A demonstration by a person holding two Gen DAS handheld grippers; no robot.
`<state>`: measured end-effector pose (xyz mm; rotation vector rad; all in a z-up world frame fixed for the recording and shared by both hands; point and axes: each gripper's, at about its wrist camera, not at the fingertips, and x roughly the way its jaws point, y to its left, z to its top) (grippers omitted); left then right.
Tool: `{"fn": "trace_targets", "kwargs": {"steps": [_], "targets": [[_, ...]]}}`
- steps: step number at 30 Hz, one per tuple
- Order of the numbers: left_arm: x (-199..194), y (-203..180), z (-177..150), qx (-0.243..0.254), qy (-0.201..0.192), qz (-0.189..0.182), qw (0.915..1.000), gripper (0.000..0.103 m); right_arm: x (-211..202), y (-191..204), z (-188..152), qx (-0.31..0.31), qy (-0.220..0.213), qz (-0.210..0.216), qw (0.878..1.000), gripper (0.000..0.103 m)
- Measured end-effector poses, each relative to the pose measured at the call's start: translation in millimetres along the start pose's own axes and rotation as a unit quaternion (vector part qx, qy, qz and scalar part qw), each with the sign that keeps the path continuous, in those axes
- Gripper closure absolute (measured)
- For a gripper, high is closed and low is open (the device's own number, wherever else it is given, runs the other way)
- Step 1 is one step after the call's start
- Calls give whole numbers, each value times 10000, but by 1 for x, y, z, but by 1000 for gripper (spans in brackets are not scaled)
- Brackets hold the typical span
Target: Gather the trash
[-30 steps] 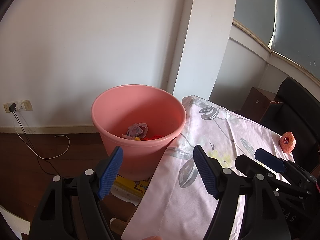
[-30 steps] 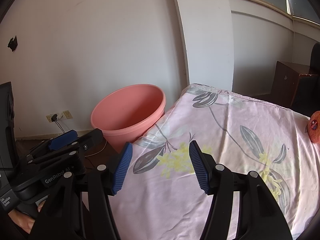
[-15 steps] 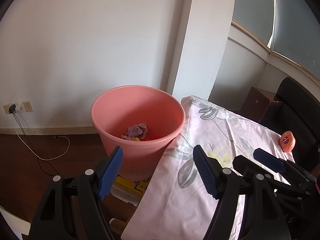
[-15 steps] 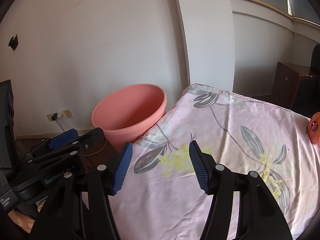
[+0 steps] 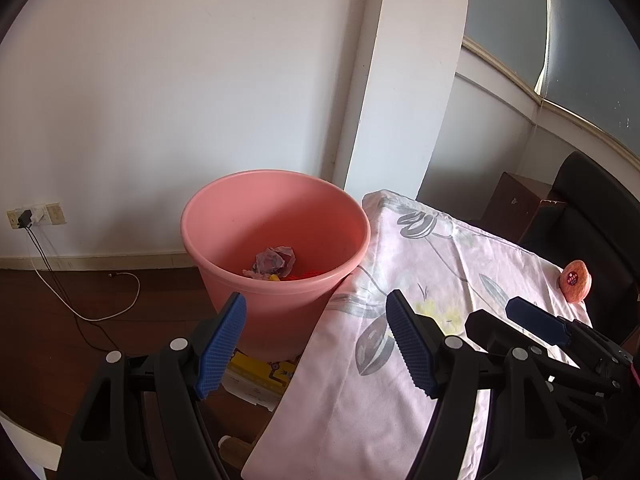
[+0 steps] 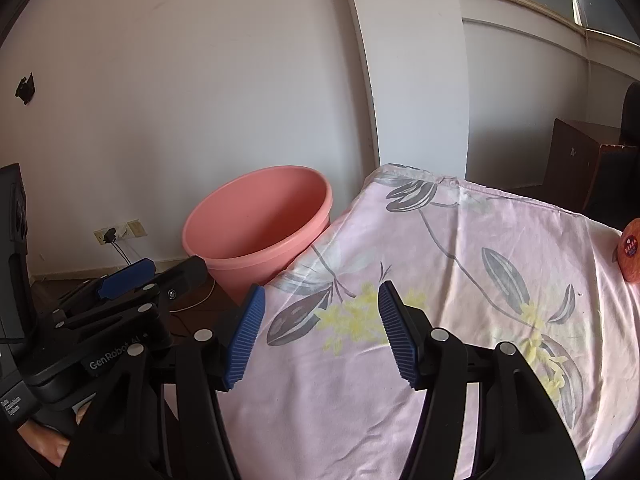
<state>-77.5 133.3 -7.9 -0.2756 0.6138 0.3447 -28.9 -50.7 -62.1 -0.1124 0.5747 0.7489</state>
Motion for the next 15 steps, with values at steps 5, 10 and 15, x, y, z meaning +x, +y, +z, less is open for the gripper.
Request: {"fn": "trace_targets", "kwargs": {"steps": [5,10,15], "targets": [[0,0,0,-6,-1,5,10000,32,0,-1,0,1,1,10,10000,43],[0,-1,0,5,2,2,10000,32,0,-2,0,2,5,11,10000,43],[0,-1,-1,9,-2,13,10000,32,0,-1,0,1,4,11,10000,43]]}}
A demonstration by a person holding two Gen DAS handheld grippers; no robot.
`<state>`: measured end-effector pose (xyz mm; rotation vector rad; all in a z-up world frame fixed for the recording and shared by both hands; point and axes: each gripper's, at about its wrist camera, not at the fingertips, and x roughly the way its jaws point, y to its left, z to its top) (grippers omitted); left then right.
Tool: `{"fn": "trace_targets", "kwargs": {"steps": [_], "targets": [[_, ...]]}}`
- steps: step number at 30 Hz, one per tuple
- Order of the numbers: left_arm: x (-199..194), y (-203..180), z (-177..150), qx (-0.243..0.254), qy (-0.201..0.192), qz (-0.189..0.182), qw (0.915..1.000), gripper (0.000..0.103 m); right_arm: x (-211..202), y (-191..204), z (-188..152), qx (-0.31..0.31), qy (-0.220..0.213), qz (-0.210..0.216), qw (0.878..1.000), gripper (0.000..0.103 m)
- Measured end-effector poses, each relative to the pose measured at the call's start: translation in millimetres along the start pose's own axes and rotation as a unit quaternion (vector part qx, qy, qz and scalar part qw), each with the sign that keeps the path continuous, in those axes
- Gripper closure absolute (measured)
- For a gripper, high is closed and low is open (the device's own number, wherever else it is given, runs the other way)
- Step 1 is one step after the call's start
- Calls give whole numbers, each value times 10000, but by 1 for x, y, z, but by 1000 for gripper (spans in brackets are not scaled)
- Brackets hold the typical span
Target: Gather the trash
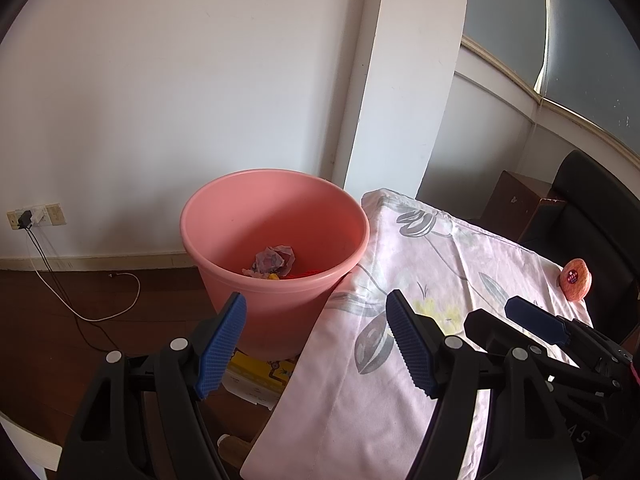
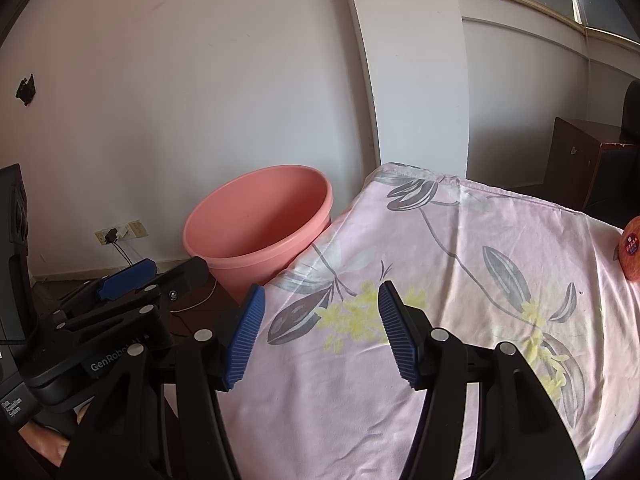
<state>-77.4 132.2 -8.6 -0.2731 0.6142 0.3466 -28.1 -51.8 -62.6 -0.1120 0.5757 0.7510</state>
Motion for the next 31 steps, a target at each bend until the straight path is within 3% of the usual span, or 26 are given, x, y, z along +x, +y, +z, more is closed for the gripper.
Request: {"fn": "trace_targets", "kwargs": {"steps": [31], "targets": [[5,-3,-2,47,66,67,9999,32,1,-4,-3,51,19,47,10000,43]]}}
